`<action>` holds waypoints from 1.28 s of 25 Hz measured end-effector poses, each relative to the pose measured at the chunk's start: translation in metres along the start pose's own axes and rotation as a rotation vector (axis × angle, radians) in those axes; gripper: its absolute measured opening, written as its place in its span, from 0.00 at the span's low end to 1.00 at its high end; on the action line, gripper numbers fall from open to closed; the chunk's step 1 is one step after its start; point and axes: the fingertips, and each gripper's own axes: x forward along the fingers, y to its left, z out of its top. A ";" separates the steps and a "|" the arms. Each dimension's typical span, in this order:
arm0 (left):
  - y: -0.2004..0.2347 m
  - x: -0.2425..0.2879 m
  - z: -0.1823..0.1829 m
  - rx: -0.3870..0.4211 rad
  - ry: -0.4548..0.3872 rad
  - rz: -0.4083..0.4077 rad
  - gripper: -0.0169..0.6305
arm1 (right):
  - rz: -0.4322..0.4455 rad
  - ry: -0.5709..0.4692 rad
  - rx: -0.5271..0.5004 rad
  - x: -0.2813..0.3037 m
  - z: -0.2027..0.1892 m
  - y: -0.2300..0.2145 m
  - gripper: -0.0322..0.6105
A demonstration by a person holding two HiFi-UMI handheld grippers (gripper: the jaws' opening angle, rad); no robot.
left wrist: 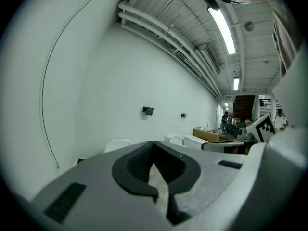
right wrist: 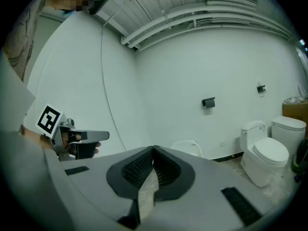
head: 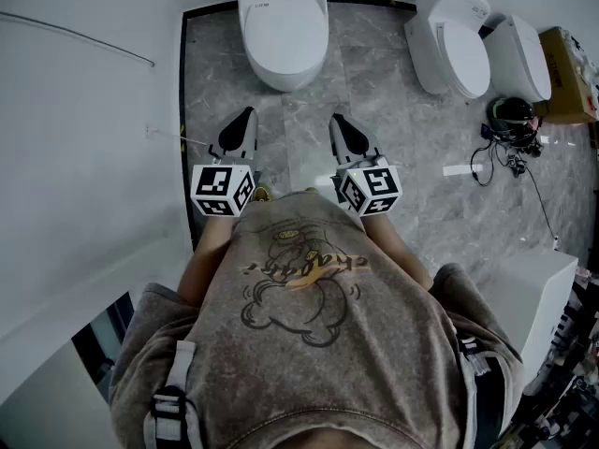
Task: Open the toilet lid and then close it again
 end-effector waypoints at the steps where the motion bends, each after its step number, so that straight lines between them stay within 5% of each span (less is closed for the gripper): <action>1: -0.002 0.002 0.000 0.000 -0.002 0.001 0.04 | 0.001 -0.003 0.002 0.000 0.000 -0.003 0.09; 16: 0.008 0.045 -0.022 -0.042 -0.002 0.069 0.04 | 0.055 0.074 0.042 0.024 -0.034 -0.049 0.09; 26: 0.093 0.170 -0.037 -0.023 0.034 0.017 0.04 | 0.021 0.089 0.074 0.162 -0.050 -0.105 0.09; 32: 0.138 0.241 -0.093 -0.070 0.081 -0.005 0.04 | 0.020 0.140 0.107 0.237 -0.112 -0.136 0.09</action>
